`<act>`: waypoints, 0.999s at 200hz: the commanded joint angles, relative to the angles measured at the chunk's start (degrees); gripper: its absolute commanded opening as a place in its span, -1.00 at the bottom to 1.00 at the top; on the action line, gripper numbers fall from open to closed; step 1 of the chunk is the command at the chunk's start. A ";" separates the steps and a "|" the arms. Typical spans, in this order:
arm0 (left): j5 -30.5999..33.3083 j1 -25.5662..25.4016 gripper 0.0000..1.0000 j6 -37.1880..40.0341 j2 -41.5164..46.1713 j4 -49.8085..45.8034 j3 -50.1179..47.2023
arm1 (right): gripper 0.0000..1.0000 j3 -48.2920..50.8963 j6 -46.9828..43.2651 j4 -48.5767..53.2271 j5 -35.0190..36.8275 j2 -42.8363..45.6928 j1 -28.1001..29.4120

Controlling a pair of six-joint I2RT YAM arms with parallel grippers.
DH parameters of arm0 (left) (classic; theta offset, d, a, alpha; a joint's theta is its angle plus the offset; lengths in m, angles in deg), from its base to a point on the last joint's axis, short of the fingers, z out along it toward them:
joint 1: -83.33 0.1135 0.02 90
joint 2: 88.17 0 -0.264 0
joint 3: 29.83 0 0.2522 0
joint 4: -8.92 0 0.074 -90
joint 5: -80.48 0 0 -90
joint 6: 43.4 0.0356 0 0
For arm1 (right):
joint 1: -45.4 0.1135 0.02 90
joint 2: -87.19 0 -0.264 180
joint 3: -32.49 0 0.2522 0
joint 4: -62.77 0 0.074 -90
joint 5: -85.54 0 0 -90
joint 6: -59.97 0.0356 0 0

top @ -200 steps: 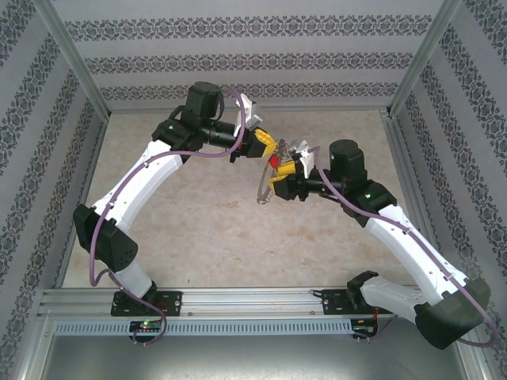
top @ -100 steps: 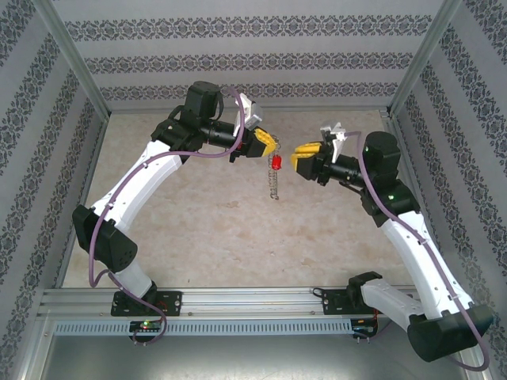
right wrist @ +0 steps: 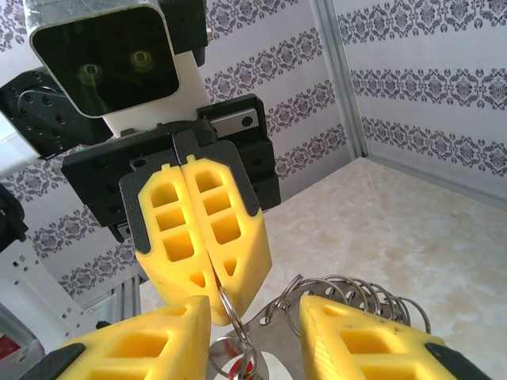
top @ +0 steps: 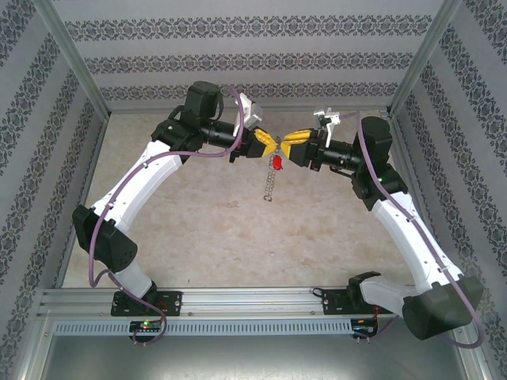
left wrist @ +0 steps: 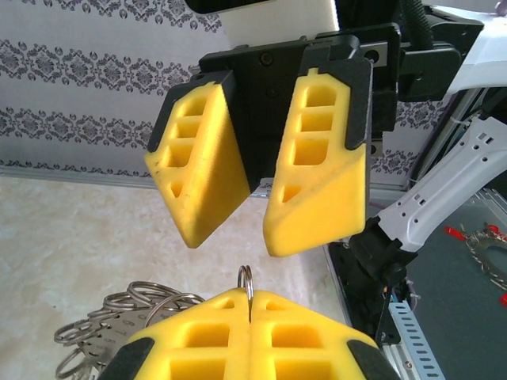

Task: Put the keys on the keyring

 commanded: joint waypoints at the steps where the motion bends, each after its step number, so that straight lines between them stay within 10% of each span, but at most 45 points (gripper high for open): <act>1: -2.24 -0.56 -1.00 -0.94 2.39 3.49 -0.42 | -0.30 -1.40 1.27 -3.69 -3.04 -0.44 0.23; 154: -2.60 -0.62 -1.00 -2.27 2.58 5.12 -0.68 | -0.30 1.22 2.02 -5.90 -5.55 -2.25 0.96; 200: -2.95 -0.58 -1.00 -2.67 2.33 5.42 -0.68 | -0.76 0.69 2.63 -7.12 -5.95 -2.86 0.96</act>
